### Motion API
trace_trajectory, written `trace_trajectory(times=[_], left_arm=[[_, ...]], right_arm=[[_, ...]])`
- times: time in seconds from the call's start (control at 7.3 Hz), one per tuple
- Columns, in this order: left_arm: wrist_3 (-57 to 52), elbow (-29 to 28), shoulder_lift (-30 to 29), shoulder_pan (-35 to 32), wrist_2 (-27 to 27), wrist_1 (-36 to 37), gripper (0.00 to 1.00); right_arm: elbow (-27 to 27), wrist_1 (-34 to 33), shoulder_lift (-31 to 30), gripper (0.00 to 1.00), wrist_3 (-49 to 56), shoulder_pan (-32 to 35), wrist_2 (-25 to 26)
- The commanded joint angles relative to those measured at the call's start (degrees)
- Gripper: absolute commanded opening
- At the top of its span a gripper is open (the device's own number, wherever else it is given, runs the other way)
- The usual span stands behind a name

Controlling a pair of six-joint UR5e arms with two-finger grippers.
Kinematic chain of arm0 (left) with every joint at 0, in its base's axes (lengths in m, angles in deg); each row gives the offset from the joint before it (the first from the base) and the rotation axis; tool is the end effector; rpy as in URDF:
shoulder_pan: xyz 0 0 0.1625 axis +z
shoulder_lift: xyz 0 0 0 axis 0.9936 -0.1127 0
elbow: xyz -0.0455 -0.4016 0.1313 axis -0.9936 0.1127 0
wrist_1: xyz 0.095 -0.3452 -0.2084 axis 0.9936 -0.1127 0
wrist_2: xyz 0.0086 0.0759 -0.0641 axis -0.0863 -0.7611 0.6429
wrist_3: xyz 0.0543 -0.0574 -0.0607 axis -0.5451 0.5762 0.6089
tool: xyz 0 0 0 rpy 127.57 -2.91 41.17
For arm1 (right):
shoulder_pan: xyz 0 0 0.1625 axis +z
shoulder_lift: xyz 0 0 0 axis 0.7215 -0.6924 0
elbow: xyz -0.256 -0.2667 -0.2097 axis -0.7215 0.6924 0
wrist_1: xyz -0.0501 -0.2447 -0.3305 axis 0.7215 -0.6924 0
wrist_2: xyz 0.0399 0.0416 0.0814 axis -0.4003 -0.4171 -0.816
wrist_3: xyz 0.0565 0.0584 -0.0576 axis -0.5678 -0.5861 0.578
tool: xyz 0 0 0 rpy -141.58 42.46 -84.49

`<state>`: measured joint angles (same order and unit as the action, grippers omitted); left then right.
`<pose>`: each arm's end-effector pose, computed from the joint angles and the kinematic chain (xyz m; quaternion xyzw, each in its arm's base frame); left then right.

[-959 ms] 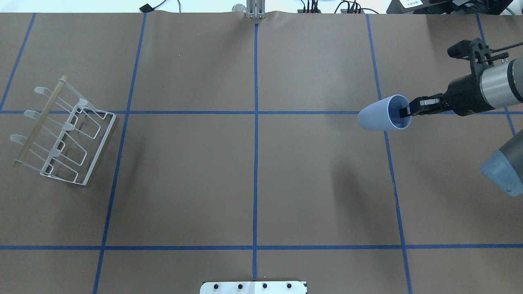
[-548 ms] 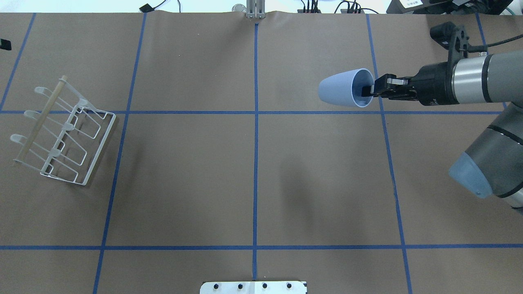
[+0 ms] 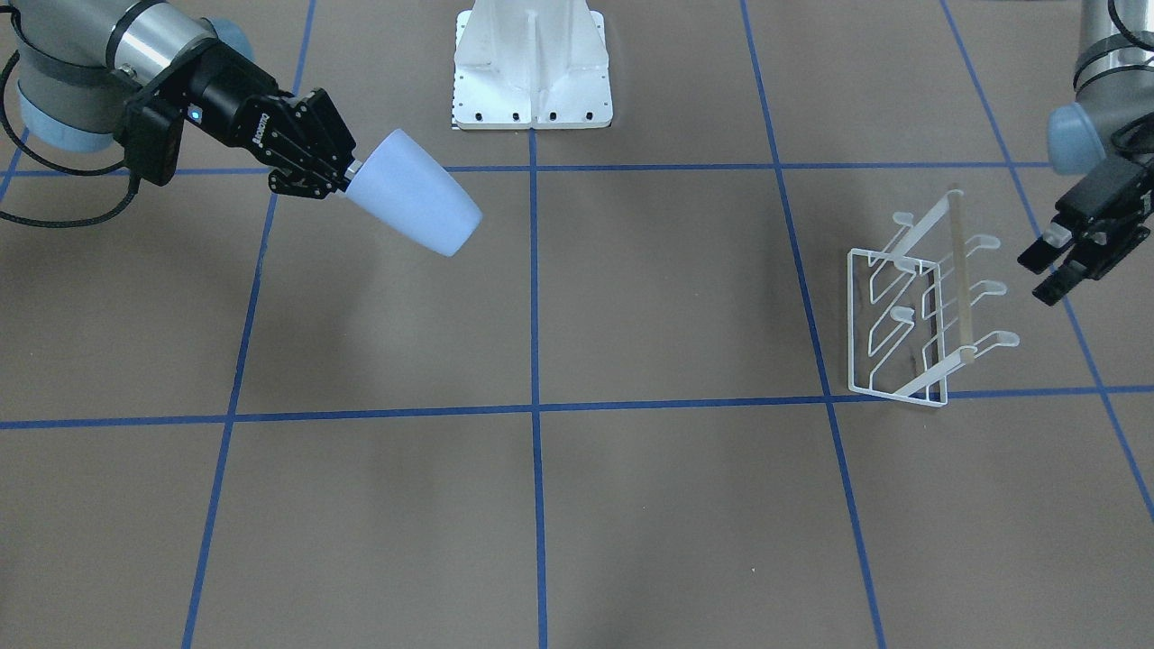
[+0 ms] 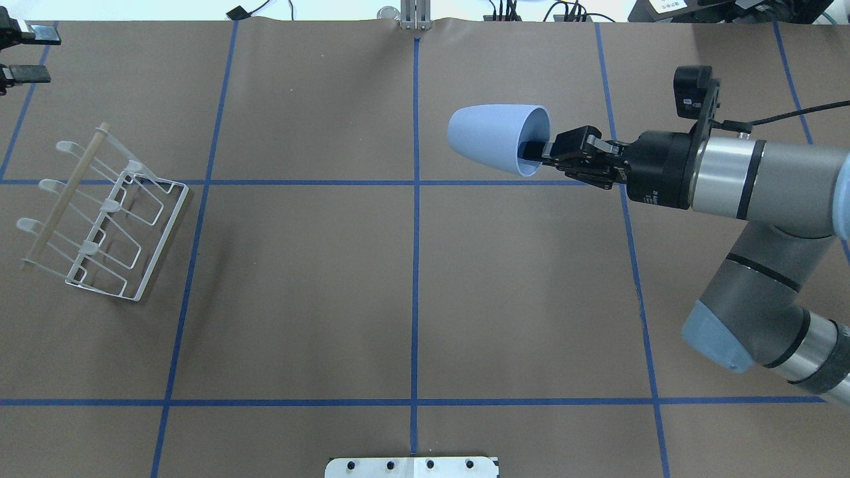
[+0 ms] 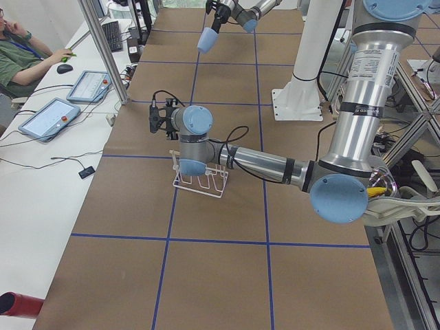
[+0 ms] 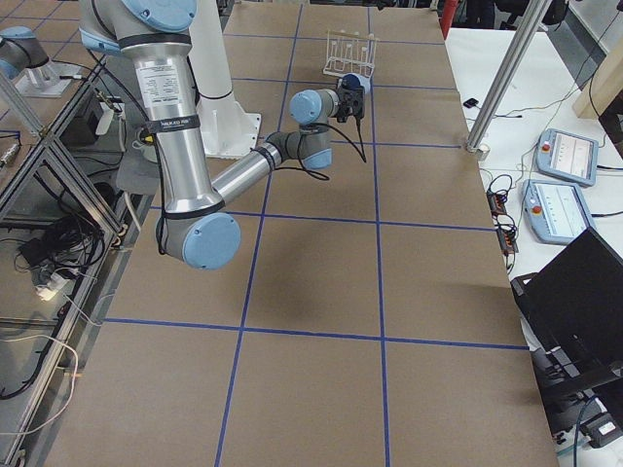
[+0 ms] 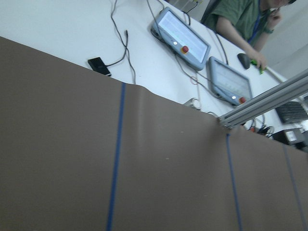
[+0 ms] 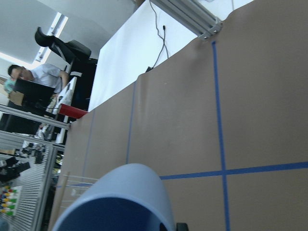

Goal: Hang cup on cup holder
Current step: 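Lift the cup with the right gripper toward the table center while the left arm approaches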

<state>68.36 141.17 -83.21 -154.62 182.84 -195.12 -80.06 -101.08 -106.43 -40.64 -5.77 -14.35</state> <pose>0.1046 -0.5186 0.3849 0.1697 0.7309 -0.1982 0.6306 -0.3066 -0.4040 0.2503 0.1624 -0.7857 0.1440 0.5793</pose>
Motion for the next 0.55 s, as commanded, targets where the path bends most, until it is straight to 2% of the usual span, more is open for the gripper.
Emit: trace_trajectory(times=[0.0,0.27,0.41], left_arm=[[18.2,4.8,-4.2,4.4,-2.7,-6.3,0.98],[21.9,12.3,-5.7,18.6,-19.6,-6.0,0.98],[22.0,13.1,-7.6,24.4,-26.0,-6.0,0.98]], right_arm=[[-0.2,8.0,2.2,0.0,-3.2,-2.7,1.2],[-1.9,8.4,5.1,0.0,-3.4,-5.2,1.2],[-2.0,8.5,5.9,0.0,-3.5,-5.7,1.0]])
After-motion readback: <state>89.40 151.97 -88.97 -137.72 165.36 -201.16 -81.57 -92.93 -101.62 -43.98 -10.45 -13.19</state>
